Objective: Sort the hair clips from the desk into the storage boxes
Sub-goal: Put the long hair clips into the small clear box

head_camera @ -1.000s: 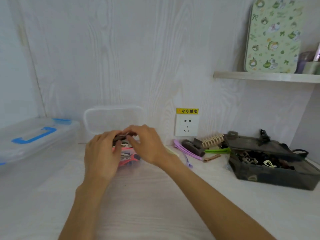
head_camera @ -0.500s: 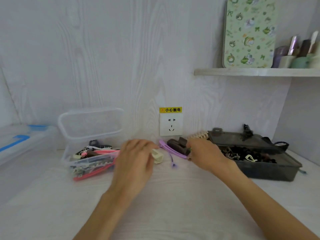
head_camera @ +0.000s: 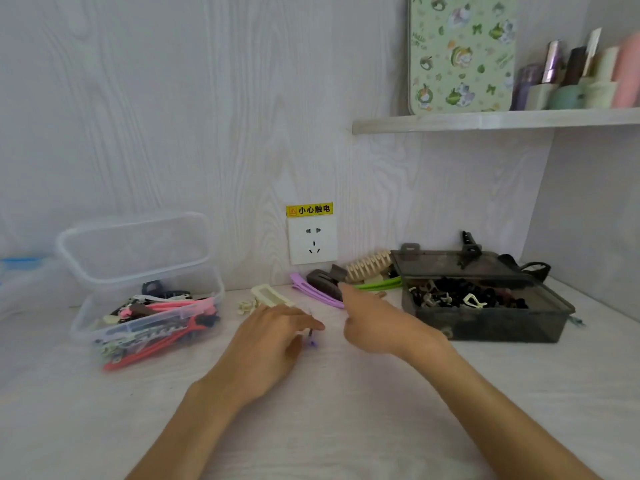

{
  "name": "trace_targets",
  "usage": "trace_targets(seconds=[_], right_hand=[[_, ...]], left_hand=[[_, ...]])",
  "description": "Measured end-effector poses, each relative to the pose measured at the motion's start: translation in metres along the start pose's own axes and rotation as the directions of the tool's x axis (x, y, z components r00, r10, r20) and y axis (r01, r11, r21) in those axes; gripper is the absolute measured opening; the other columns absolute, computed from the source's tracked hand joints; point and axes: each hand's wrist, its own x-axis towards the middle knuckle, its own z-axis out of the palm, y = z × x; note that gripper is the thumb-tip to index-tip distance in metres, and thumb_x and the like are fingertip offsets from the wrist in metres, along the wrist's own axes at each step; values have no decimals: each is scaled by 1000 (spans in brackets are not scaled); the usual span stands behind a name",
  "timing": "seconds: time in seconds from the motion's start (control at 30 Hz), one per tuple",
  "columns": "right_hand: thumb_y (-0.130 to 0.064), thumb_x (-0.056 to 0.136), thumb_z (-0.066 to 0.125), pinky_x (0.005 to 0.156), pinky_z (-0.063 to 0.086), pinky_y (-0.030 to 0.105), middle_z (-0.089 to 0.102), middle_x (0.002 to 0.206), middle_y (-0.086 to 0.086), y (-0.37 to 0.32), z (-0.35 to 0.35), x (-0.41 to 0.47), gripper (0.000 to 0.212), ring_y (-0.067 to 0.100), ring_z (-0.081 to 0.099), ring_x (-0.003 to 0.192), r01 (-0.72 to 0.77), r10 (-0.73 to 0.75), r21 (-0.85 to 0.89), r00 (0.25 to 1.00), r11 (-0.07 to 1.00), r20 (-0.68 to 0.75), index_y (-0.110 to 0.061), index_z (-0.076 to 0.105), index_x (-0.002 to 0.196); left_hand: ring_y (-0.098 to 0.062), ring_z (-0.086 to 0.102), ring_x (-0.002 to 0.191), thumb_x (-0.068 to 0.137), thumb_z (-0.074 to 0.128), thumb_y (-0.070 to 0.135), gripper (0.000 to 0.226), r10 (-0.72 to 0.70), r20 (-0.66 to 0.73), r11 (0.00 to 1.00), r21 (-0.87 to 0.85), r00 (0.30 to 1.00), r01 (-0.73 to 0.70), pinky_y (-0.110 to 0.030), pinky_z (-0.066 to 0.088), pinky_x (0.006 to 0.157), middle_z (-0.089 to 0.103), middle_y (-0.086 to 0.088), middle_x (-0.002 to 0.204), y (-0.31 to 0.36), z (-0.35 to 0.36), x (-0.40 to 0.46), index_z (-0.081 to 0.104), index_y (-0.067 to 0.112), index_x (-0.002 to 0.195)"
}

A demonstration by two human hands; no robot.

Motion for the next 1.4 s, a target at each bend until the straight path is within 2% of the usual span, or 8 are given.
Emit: trace_targets(seconds=[0.13,0.27,0.43,0.7,0.87,0.97,1.17,1.4], right_hand=[[3,87,45,100,41,37,45,137,13,12,-14,4,50,29,44,124,63,-56,39,987,997,-153,-10,40,134],[2,87,41,101,38,42,34,137,18,22,9,13,48,32,32,130,-21,27,-254,999,967,17,-5,34,134],[-2,90,44,81,43,32,53,119,14,22,8,15,25,29,51,110,-51,17,-295,993,954,-116,-6,53,113],[-8,83,59,70,46,27,69,103,-2,24,3,23,28,15,62,88,164,-181,-146,977,976,-115,-27,73,98],[-13,87,57,79,49,26,68,96,-7,16,11,30,28,9,59,84,348,-339,127,937,929,-87,-25,69,108],[-11,94,41,91,44,34,55,123,5,19,26,43,36,22,47,110,260,-289,-139,919,956,-269,-17,54,127],[-9,94,38,96,40,34,56,126,2,28,22,45,42,20,43,116,325,-333,-82,938,942,-101,-19,45,134],[2,87,50,79,47,10,63,105,-8,32,0,33,42,0,56,92,372,-378,127,925,920,34,-19,62,121]], left_hand=[[-6,56,107,84,53,12,34,-93,13,991,-100,996,94,-26,44,88,64,18,108,-2,-5,-7,67,36,104],[-6,57,99,92,43,36,25,-188,-70,978,-102,980,180,-27,45,81,60,19,105,14,-9,-4,63,34,106],[-3,55,99,66,33,87,69,-295,-36,951,90,955,297,-24,37,69,58,20,100,39,-7,-4,53,39,112],[-17,61,93,83,51,29,22,-364,-83,927,68,928,370,-24,39,66,67,10,102,24,-14,-4,63,31,101],[-10,62,103,85,55,25,28,-403,-73,915,6,912,404,-24,47,78,69,13,109,13,-16,-5,63,33,112],[-11,60,107,87,53,22,30,-363,-7,930,-63,932,362,-28,49,83,67,14,112,12,-13,-5,62,35,112],[-7,50,116,71,54,73,73,-261,162,949,-137,952,283,-27,43,88,51,16,127,12,-7,-9,41,34,131],[-3,53,104,73,72,47,74,-221,136,922,-295,966,252,-28,49,89,50,15,127,-2,-15,-12,35,35,136]])
